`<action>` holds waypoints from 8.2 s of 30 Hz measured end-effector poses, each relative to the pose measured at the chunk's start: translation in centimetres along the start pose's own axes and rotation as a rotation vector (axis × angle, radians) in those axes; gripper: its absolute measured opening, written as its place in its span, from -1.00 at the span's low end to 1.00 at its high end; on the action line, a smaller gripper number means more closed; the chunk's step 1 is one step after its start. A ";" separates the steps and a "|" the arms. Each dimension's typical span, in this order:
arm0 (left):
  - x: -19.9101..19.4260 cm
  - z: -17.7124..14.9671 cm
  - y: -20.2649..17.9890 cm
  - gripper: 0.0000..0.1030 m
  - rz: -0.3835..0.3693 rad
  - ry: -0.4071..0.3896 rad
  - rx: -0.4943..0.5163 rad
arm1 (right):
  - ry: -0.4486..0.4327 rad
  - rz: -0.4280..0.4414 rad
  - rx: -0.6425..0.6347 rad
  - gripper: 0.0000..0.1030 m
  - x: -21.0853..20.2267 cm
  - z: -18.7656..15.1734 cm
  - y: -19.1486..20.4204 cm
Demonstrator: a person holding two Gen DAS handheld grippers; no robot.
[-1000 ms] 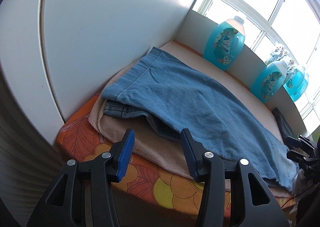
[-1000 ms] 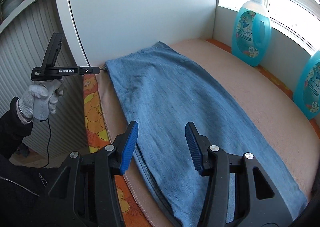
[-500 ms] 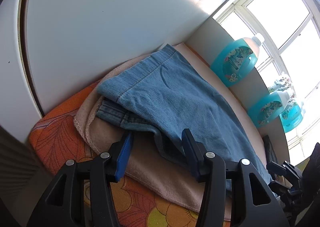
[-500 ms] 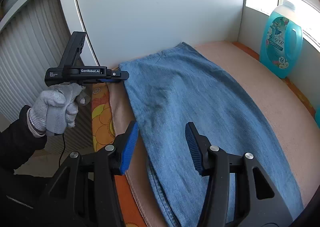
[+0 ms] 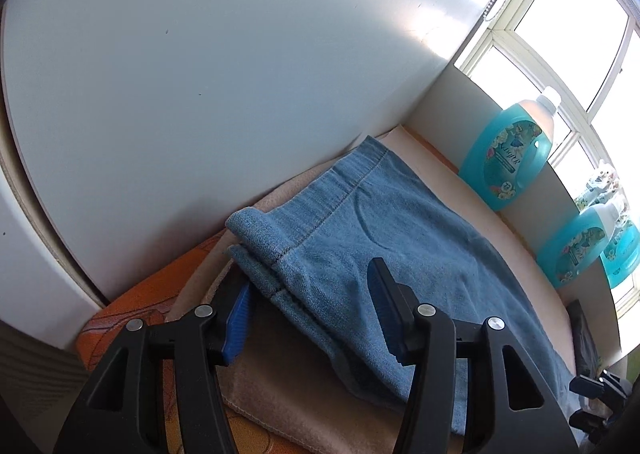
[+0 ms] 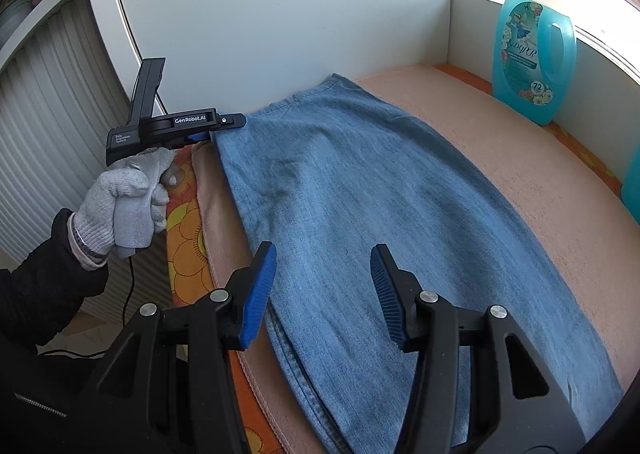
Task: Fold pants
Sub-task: 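Grasp the jeans hem end with the left gripper and lift it, then close the right gripper on the hem beside the left gripper, then lift the hem with both grippers and fold it over onto the jeans, then open both grippers to release the folded jeans, then move both open grippers to the edge of the folded jeans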
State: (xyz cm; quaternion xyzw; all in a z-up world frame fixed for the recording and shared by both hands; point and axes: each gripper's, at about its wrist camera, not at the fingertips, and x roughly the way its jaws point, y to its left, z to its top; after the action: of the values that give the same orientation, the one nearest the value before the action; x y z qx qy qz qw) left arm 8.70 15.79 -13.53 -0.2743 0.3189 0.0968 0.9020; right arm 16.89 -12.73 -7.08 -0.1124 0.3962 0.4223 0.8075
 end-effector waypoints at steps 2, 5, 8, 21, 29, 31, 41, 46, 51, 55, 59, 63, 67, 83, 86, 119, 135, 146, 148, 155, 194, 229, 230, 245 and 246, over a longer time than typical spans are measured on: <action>-0.5 0.1 -0.6 -0.44 0.006 -0.039 0.034 | 0.006 0.012 0.015 -0.01 -0.1 -0.2 -0.4; -1.3 0.8 -1.3 -0.72 -0.035 -0.071 0.067 | 0.021 0.030 0.017 -0.01 0.0 -0.6 -0.4; -2.1 1.5 -2.3 -0.75 -0.061 -0.097 0.105 | 0.046 0.060 -0.012 -0.01 0.6 -1.1 0.5; -4.3 1.7 -7.2 -0.79 -0.262 -0.114 0.262 | 0.016 0.115 0.173 0.20 -0.1 0.8 -3.3; -2.7 -2.2 -12.2 -0.80 -0.352 0.014 0.440 | 0.020 0.234 0.318 0.51 1.8 7.8 -7.8; -2.4 -3.3 -12.9 -0.80 -0.350 0.034 0.473 | 0.056 0.222 0.273 0.51 3.4 10.3 -7.4; -2.9 -6.6 -13.3 -0.80 -0.330 0.024 0.488 | 0.274 0.246 0.009 0.51 14.1 18.7 -0.2; -3.0 -7.1 -13.1 -0.80 -0.324 0.012 0.475 | 0.396 0.188 -0.118 0.51 18.7 19.3 3.9; -3.0 -7.6 -12.8 -0.80 -0.328 0.016 0.467 | 0.487 0.129 -0.213 0.45 21.4 18.1 5.9; -2.8 -7.5 -12.6 -0.80 -0.335 0.022 0.460 | 0.532 0.079 -0.242 0.31 22.8 17.6 6.7; -2.0 -6.9 -12.5 -0.80 -0.338 0.029 0.455 | 0.564 0.025 -0.298 0.08 23.7 16.8 7.6; -2.0 -6.7 -12.6 -0.80 -0.340 0.033 0.459 | 0.566 -0.011 -0.291 -0.37 23.8 16.5 7.0; -2.8 -6.4 -12.4 -0.80 -0.344 0.018 0.461 | 0.534 0.024 -0.209 -0.74 22.7 17.1 5.5; -6.2 -4.5 -14.9 -0.80 -0.453 -0.035 0.542 | 0.139 0.094 0.184 -0.83 7.4 18.8 -5.5; -6.8 -4.5 -16.2 -0.80 -0.496 -0.030 0.570 | 0.071 0.090 0.255 -0.84 4.2 17.4 -7.3; -13.3 -20.1 -41.9 -0.80 -1.124 0.228 1.037 | -0.197 -0.366 0.719 -0.85 -31.1 -12.4 -24.4; -14.2 -31.1 -50.1 -0.80 -1.306 0.451 1.189 | -0.168 -0.509 0.943 -0.85 -38.1 -29.0 -27.7; -12.0 -35.6 -50.9 -0.80 -1.267 0.585 1.265 | -0.171 -0.405 1.045 -0.81 -35.7 -35.3 -29.1; -11.8 -35.9 -50.9 -0.80 -1.262 0.606 1.275 | -0.198 -0.334 1.073 -0.77 -35.8 -36.4 -29.5; -11.5 -35.5 -50.8 -0.80 -1.271 0.630 1.266 | -0.322 -0.183 1.161 -0.01 -36.2 -38.3 -31.9; -12.2 -37.2 -54.1 -0.33 -1.268 0.649 1.299 | -0.149 -0.697 0.991 -0.24 -40.7 -35.9 -33.3; -1.8 -13.0 -28.5 -0.16 -0.719 0.529 0.668 | -0.102 -0.324 0.292 0.08 -20.4 -7.9 -17.8; -1.4 -13.1 -28.1 -0.16 -0.723 0.544 0.650 | -0.082 -0.313 0.273 0.08 -19.6 -7.5 -17.7; 1.8 -15.9 -28.5 -0.16 -0.749 0.631 0.546 | 0.333 -0.080 0.144 0.04 -4.6 -1.6 -20.6; 1.9 -15.9 -28.4 -0.16 -0.753 0.630 0.535 | 0.354 -0.065 0.142 0.00 -3.7 -1.4 -20.8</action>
State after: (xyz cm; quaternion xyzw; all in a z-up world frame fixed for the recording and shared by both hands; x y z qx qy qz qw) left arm 11.84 -16.68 -12.72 -0.1464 0.4663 -0.4032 0.7737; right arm 30.96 -28.51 -8.47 -0.1402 0.5571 0.3405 0.7444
